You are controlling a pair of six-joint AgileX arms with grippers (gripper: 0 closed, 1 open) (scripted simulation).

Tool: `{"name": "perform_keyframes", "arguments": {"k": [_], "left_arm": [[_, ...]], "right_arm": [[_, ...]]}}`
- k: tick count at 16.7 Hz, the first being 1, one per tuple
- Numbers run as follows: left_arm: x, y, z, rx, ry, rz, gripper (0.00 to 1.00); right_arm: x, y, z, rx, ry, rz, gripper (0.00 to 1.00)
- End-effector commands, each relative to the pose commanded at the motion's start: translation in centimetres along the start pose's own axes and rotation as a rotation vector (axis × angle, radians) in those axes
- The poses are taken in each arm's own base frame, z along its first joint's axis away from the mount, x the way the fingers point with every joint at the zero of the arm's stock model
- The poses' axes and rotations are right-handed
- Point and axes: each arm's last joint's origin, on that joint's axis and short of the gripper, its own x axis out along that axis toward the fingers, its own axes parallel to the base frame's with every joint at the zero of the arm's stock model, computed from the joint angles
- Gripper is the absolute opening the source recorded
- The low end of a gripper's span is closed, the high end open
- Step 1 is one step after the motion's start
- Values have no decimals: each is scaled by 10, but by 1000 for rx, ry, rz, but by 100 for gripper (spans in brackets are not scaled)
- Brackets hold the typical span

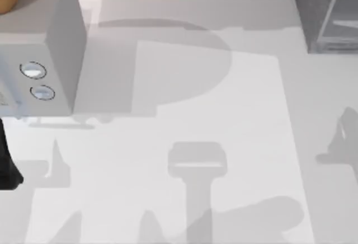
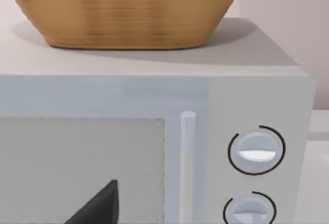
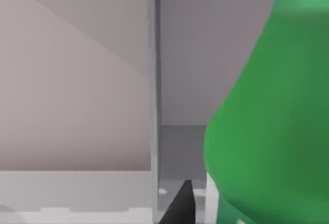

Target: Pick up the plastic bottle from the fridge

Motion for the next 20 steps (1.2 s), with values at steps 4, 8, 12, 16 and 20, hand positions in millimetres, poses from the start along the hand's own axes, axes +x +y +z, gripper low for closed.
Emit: {"name": "perform_keyframes", "arguments": {"k": [4,8,12,16,20], "left_arm": [[0,0,0,0,0,0,100],[0,0,0,0,0,0,100],[0,0,0,0,0,0,100],[0,0,0,0,0,0,100],[0,0,0,0,0,0,100]], "right_arm": [[49,27,36,8,2,-2,0],[120,83,31,-6,65,-3,0],[171,158,-12,-29,107,-3,0],[190,225,-61,-28,99,-4,0],[190,269,-101,-17,85,-4,0]]}}
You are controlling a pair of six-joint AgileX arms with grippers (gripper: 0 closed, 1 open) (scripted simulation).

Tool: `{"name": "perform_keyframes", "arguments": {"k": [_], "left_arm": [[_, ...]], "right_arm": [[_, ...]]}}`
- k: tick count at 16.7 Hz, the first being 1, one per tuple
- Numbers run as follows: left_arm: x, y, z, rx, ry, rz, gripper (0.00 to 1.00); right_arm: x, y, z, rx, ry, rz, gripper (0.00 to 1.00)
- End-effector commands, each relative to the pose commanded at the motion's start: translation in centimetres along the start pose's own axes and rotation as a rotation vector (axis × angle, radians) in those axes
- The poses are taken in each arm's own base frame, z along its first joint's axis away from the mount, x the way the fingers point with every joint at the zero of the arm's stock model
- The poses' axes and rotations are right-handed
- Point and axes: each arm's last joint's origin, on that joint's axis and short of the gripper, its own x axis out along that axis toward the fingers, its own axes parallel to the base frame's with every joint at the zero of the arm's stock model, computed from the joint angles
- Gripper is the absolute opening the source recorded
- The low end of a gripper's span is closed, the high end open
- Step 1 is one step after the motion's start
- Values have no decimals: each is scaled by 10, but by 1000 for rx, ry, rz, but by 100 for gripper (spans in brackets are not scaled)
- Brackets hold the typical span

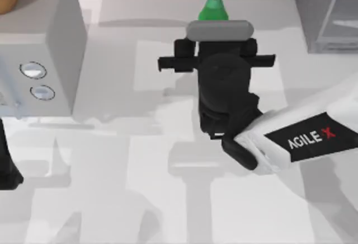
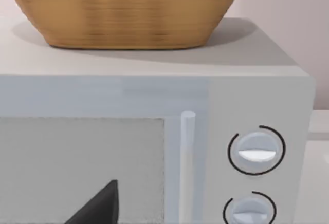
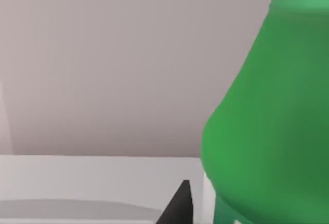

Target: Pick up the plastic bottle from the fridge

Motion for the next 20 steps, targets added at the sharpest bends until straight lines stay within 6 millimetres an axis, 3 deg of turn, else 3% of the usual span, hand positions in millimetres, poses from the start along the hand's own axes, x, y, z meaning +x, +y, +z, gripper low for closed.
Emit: {"name": "perform_keyframes", "arguments": {"k": [3,8,11,16,20], "left_arm": [[0,0,0,0,0,0,100],[0,0,0,0,0,0,100],[0,0,0,0,0,0,100],[0,0,0,0,0,0,100],[0,0,0,0,0,0,100]], "right_arm": [[-1,11,-10,5,-5,0,0],[1,9,-11,4,-2,0,0],[16,14,-17,19,-16,8,0],[51,12,-45,5,-5,0,0],[53,12,-46,5,-5,0,0]]}}
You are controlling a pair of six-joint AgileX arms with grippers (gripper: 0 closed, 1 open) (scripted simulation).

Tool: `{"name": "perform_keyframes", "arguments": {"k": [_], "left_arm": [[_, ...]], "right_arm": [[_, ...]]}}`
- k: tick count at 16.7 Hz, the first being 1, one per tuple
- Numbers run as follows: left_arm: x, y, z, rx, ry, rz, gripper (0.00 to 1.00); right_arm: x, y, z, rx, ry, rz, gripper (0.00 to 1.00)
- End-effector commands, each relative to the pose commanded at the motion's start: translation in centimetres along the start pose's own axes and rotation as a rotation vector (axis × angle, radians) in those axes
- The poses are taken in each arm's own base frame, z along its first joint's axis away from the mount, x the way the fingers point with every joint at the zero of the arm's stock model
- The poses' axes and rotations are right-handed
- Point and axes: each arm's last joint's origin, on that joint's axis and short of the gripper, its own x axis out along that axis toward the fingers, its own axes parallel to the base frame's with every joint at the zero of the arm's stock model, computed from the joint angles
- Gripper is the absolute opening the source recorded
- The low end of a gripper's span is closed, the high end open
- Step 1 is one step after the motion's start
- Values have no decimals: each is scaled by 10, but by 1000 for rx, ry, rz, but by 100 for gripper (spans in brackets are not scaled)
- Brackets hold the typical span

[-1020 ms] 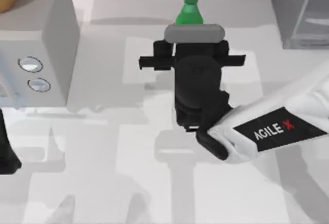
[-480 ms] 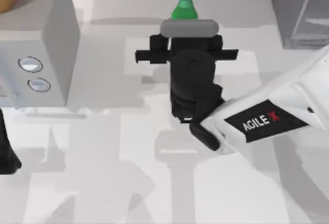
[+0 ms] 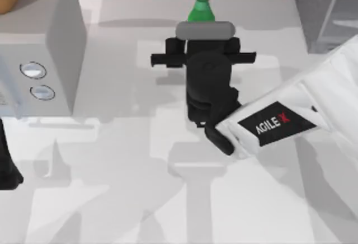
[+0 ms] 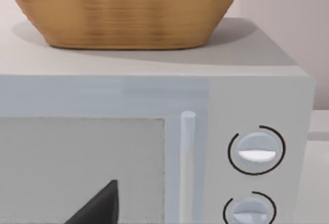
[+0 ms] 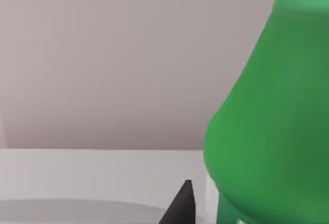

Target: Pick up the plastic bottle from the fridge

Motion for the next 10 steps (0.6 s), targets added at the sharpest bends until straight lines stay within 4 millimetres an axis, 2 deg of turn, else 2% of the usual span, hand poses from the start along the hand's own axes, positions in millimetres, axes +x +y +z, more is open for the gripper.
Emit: {"name": "perform_keyframes", "arguments": {"k": [10], "left_arm": [[0,0,0,0,0,0,100]], "right_arm": [[0,0,0,0,0,0,75]]}}
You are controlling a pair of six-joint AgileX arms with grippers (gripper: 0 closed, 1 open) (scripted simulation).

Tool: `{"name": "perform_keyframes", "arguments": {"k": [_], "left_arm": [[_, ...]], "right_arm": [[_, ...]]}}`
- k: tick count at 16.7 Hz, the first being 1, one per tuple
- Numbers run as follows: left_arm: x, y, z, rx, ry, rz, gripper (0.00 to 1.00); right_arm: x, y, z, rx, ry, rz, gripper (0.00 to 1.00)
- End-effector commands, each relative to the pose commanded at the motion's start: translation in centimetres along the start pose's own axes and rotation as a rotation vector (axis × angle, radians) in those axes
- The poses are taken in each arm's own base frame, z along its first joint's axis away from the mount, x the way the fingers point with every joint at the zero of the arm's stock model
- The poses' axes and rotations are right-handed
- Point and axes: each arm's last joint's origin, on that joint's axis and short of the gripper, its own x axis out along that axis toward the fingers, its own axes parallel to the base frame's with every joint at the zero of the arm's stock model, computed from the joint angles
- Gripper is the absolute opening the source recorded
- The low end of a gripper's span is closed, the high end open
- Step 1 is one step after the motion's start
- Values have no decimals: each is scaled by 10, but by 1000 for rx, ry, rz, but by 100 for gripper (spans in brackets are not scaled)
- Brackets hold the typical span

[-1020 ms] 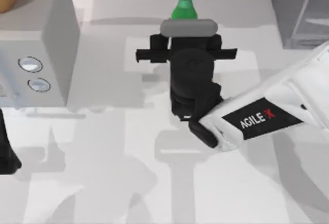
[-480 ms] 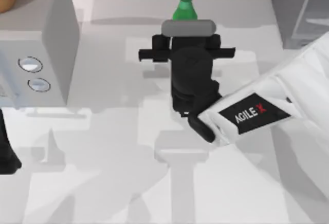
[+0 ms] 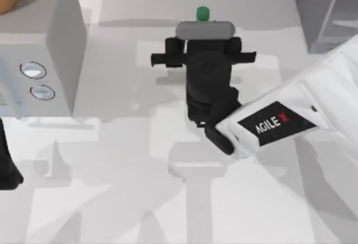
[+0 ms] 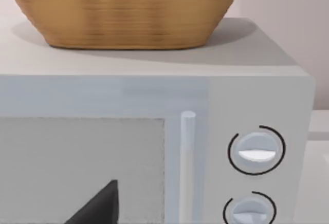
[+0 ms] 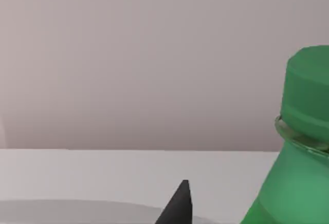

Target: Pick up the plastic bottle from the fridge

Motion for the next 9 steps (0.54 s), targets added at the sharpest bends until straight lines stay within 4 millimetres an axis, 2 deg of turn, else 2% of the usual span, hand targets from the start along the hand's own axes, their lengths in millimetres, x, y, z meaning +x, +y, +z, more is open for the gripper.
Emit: {"name": "perform_keyframes", "arguments": {"k": [3,9], "left_arm": [[0,0,0,0,0,0,100],[0,0,0,0,0,0,100]], "right_arm": [[0,0,0,0,0,0,98],[0,0,0,0,0,0,100]]}}
